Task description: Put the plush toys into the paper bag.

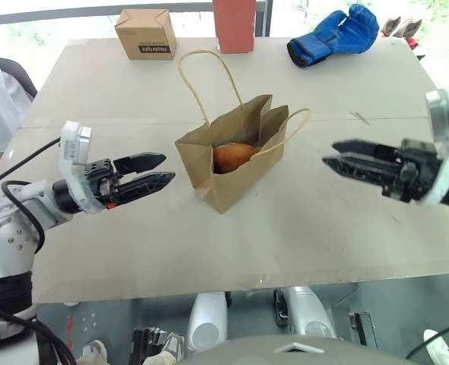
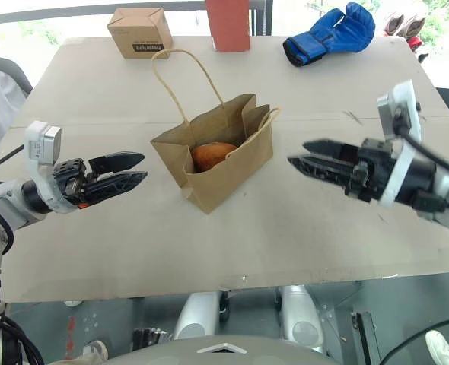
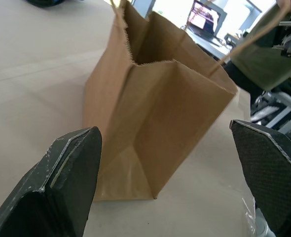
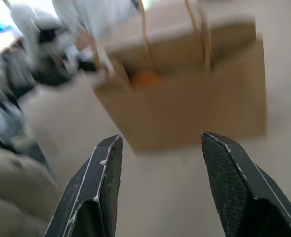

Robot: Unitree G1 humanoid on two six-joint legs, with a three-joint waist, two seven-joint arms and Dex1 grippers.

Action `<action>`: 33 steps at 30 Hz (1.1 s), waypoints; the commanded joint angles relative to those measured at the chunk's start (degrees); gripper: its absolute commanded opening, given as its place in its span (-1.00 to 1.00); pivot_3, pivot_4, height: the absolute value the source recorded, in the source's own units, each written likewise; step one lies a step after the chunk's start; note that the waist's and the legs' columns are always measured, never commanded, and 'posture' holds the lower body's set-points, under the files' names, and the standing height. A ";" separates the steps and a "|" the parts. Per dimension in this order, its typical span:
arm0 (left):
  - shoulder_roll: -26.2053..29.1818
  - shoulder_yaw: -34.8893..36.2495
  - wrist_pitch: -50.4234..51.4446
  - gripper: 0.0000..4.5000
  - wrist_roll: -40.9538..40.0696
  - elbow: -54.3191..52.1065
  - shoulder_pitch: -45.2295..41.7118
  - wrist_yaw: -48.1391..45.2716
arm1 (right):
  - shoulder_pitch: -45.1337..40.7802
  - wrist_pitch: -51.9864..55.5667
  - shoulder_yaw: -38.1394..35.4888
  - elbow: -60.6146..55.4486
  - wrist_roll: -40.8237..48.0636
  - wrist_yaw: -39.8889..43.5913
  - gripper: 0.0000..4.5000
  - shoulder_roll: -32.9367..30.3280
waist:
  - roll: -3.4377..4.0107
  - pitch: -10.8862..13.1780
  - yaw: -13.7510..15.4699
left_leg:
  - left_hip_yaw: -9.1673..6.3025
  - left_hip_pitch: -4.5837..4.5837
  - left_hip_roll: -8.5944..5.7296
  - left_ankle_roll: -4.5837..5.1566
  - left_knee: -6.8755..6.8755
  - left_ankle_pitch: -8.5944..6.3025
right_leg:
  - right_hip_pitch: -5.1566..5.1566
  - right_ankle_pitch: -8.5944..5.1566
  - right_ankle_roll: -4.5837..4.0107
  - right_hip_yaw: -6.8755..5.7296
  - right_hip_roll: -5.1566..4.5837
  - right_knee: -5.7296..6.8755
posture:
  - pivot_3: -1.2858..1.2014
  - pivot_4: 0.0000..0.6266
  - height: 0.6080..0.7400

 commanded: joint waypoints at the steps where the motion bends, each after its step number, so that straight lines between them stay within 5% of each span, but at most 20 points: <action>1: -1.70 -2.57 -5.03 1.00 3.72 -2.44 -1.00 0.56 | 3.10 -5.71 7.75 -5.79 -17.30 6.43 -0.20 -0.56 | 0.00 -0.02 -0.04 | 0.01 0.02 0.00 0.00 0.02 0.00 | 0.02 0.00 0.01 0.01 0.00 0.00 | 0.03 -0.52 0.60; 5: -2.43 -5.75 -7.64 1.00 6.47 -2.02 -2.81 -0.08 | -0.44 -15.10 25.08 -3.69 -36.66 10.75 -0.91 7.78 | -0.07 -0.06 -0.32 | 0.01 0.03 0.02 0.00 0.08 0.00 | -0.03 -0.10 0.18 0.08 0.09 0.00 | 0.03 -0.52 0.60; 8: -2.75 -7.85 -9.21 1.00 8.34 -2.19 -4.04 -0.17 | -6.22 -23.34 38.64 3.80 -52.10 13.89 -0.98 16.34 | -0.02 -0.04 -0.33 | 0.04 -0.02 0.02 0.00 0.11 0.00 | -0.13 -0.08 0.15 0.16 0.16 0.05 | 0.03 -0.52 0.60; 12: -2.07 -6.45 -8.25 1.00 7.04 -2.97 -4.24 -0.13 | -9.82 -28.80 45.00 10.61 -61.36 16.92 -0.98 23.30 | -0.03 -0.04 -0.04 | 0.05 -0.15 0.01 0.01 0.10 0.00 | -0.24 0.02 0.01 0.18 0.20 0.11 | 0.03 -0.52 0.60; 18: 0.52 -2.60 -7.17 1.00 6.32 -2.38 -3.79 0.15 | -10.63 -29.76 44.45 12.49 -64.10 21.44 -0.98 26.73 | -0.12 -0.03 0.06 | 0.00 -0.18 0.01 0.01 0.08 -0.01 | -0.25 0.10 0.18 0.11 0.20 0.13 | 0.03 -0.52 0.60; 26: -6.93 -13.13 -6.50 1.00 10.34 -6.61 -10.10 8.42 | -12.47 -29.27 44.68 15.32 -67.50 25.27 -0.98 28.72 | -0.15 -0.04 0.29 | 0.08 -0.12 0.02 0.00 0.29 0.00 | -0.16 0.03 0.03 0.14 0.18 0.25 | 0.03 -0.52 0.60; 33: -10.47 -15.05 -6.33 1.00 11.44 -11.53 -8.11 13.72 | -14.26 -31.00 44.95 21.22 -72.28 25.63 -0.98 33.64 | -0.15 -0.05 -0.09 | 0.02 -0.11 0.04 0.01 0.26 0.00 | -0.17 0.14 0.21 0.14 0.26 0.30 | 0.03 -0.52 0.60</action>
